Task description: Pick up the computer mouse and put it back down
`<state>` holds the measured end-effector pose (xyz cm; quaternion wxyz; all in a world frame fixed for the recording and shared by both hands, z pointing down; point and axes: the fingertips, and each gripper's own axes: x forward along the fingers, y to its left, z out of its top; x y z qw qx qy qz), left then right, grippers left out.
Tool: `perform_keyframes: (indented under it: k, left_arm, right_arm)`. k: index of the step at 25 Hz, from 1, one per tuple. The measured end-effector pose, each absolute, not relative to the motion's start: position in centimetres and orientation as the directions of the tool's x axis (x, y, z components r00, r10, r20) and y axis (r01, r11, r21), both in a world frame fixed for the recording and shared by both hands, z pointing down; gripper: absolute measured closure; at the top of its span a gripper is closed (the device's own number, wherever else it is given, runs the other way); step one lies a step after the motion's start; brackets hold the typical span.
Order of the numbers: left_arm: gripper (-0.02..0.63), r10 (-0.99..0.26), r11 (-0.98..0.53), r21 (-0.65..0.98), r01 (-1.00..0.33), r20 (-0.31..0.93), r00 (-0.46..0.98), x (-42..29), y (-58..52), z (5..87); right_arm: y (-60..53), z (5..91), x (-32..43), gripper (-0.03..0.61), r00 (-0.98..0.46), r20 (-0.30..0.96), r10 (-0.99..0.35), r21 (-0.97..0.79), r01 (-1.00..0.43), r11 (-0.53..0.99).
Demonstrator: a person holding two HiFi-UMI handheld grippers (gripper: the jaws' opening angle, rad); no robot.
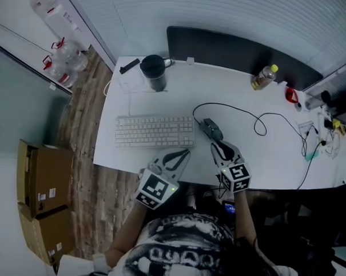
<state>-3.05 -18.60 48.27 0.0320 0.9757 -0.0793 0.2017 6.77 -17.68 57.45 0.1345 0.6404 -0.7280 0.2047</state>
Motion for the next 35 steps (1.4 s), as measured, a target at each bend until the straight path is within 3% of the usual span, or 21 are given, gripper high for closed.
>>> perform_keyframes:
  k: [13, 22, 35]
  left_arm:
    - [0.609, -0.025, -0.999, 0.029, -0.042, 0.452, 0.891, -2.9, -21.2, 50.1]
    - [0.609, 0.002, -0.998, 0.054, -0.027, 0.481, 0.877, -3.6, -21.7, 51.3]
    - [0.609, 0.005, -0.999, 0.039, -0.015, 0.473, 0.881, -3.2, -22.4, 51.1]
  right_arm:
    - [-23.8, 65.2, 10.0, 0.273, -0.128, 0.644, -0.754, -0.03, -0.989, 0.142]
    - [-25.3, 69.0, 9.7, 0.257, -0.146, 0.719, -0.679, -0.018, -0.981, 0.191]
    - [-24.4, 66.3, 10.2, 0.273, -0.13, 0.659, -0.741, -0.082, -0.992, 0.101]
